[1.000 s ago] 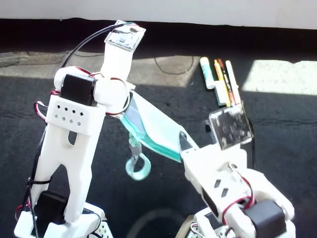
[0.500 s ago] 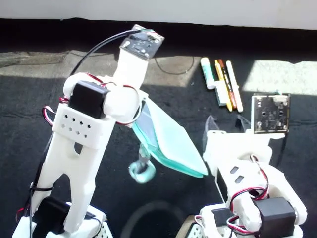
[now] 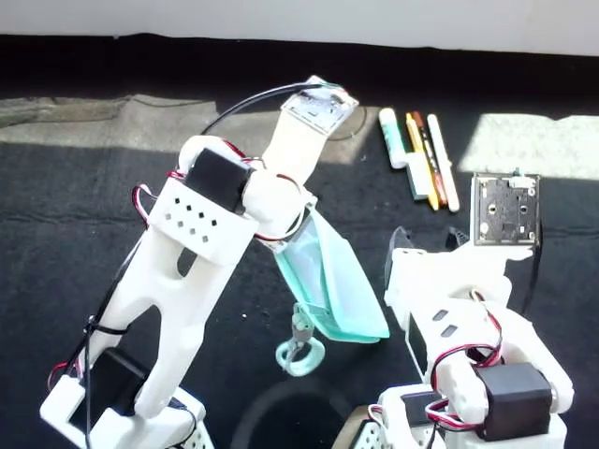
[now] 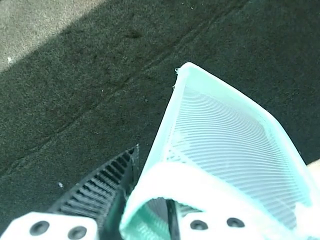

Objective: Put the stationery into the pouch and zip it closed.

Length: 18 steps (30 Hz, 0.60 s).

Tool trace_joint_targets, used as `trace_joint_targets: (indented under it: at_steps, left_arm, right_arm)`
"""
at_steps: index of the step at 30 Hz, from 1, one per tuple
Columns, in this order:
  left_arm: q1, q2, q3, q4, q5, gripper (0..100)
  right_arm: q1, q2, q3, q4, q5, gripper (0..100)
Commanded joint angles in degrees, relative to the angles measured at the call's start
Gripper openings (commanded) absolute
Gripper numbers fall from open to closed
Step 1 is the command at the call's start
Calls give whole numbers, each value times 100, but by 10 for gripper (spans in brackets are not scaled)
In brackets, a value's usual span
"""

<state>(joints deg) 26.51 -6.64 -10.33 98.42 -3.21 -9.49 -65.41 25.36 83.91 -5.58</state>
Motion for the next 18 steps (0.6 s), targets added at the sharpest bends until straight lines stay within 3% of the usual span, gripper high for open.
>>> trace_joint_targets:
  at_steps: [1,10,18]
  left_arm:
    - [-101,-13,-356,-9,9,94]
    - [-523,4,-1218,-44,-9,152]
    - [-664,4,-1455,-44,-686,168]
  right_arm:
    - [48,31,-22,-13,-35,217]
    - [48,40,-13,-13,-35,217]
    - [31,40,-13,-13,-35,217]
